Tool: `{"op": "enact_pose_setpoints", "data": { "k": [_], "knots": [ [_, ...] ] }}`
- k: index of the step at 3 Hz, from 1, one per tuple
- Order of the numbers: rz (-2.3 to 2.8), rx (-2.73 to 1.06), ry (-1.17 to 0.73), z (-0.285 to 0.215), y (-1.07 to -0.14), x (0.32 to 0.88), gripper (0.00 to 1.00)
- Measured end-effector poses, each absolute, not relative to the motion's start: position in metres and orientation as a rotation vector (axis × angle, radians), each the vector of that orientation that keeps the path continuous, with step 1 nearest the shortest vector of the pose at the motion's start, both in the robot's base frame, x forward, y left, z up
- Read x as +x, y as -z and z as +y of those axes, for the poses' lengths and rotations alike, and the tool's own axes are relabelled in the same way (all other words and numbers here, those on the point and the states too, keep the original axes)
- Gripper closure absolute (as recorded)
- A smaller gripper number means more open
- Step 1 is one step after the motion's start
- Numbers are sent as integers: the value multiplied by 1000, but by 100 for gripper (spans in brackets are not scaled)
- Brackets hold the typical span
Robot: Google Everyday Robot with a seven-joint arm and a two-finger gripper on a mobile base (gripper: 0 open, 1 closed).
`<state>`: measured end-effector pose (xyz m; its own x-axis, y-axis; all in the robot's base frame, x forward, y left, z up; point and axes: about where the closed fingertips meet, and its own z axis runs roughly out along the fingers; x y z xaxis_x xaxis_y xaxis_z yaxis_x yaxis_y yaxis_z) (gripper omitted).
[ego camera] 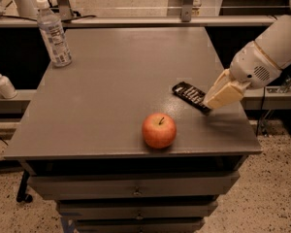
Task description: Move rxbar chocolate near apple
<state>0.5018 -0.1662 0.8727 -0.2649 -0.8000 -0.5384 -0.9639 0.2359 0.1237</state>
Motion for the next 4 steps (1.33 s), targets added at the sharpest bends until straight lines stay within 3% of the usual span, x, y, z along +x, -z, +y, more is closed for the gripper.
{"op": "enact_pose_setpoints", "data": {
  "k": [3, 4],
  "knots": [
    [2107, -1540, -439, -171, -874, 524, 13],
    [2105, -1500, -455, -166, -870, 529, 0]
  ]
}}
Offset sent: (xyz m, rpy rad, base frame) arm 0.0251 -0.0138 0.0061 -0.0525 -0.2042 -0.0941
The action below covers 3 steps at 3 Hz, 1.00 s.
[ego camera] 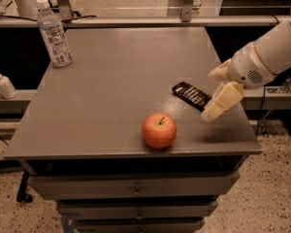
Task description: Move rxbar chocolate near apple
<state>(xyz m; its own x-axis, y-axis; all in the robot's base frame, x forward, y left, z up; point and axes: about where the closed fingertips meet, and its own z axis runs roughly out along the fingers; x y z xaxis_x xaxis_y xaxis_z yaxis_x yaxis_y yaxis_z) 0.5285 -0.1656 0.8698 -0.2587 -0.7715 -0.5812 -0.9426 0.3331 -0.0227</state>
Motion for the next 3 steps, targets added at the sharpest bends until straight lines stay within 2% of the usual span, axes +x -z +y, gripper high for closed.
{"op": "enact_pose_setpoints", "data": {
  "k": [3],
  "knots": [
    [2111, -1448, -430, -156, -843, 548, 0]
  ]
}}
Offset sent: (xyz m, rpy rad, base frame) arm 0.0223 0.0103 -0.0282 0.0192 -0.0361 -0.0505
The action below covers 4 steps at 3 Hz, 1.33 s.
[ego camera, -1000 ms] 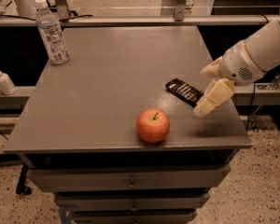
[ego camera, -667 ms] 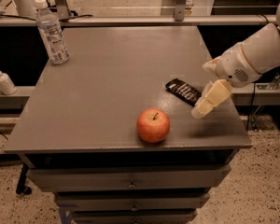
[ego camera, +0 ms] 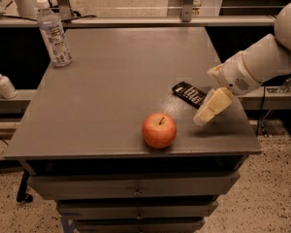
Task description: Move rxbar chocolate near apple
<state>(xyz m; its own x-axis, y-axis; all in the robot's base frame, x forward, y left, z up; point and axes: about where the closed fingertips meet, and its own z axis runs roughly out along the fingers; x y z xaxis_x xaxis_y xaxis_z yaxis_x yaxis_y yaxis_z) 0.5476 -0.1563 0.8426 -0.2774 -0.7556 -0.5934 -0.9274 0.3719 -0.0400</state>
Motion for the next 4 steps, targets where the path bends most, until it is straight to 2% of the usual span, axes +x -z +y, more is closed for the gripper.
{"op": "enact_pose_setpoints", "data": {
  "k": [1, 4],
  "knots": [
    [2131, -1436, -418, -158, -833, 551, 17],
    [2191, -1431, -465, -162, -841, 557, 87]
  ]
}}
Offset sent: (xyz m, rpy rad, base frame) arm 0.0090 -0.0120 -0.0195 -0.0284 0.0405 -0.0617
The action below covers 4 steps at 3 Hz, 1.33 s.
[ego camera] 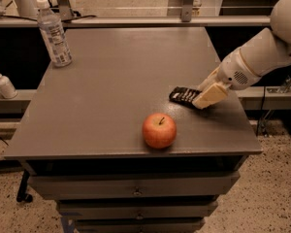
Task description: Move rxbar chocolate near apple
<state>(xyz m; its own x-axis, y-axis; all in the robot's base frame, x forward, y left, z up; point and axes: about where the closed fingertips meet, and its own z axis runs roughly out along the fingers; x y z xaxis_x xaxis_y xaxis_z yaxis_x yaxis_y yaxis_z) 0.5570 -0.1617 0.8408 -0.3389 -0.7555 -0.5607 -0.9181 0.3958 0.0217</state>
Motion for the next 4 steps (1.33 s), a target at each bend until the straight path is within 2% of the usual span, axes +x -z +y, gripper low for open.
{"op": "enact_pose_setpoints", "data": {
  "k": [1, 4],
  "knots": [
    [2178, -1465, -496, -159, -853, 552, 100],
    [2097, -1671, -557, -144, -855, 500, 100]
  ]
}}
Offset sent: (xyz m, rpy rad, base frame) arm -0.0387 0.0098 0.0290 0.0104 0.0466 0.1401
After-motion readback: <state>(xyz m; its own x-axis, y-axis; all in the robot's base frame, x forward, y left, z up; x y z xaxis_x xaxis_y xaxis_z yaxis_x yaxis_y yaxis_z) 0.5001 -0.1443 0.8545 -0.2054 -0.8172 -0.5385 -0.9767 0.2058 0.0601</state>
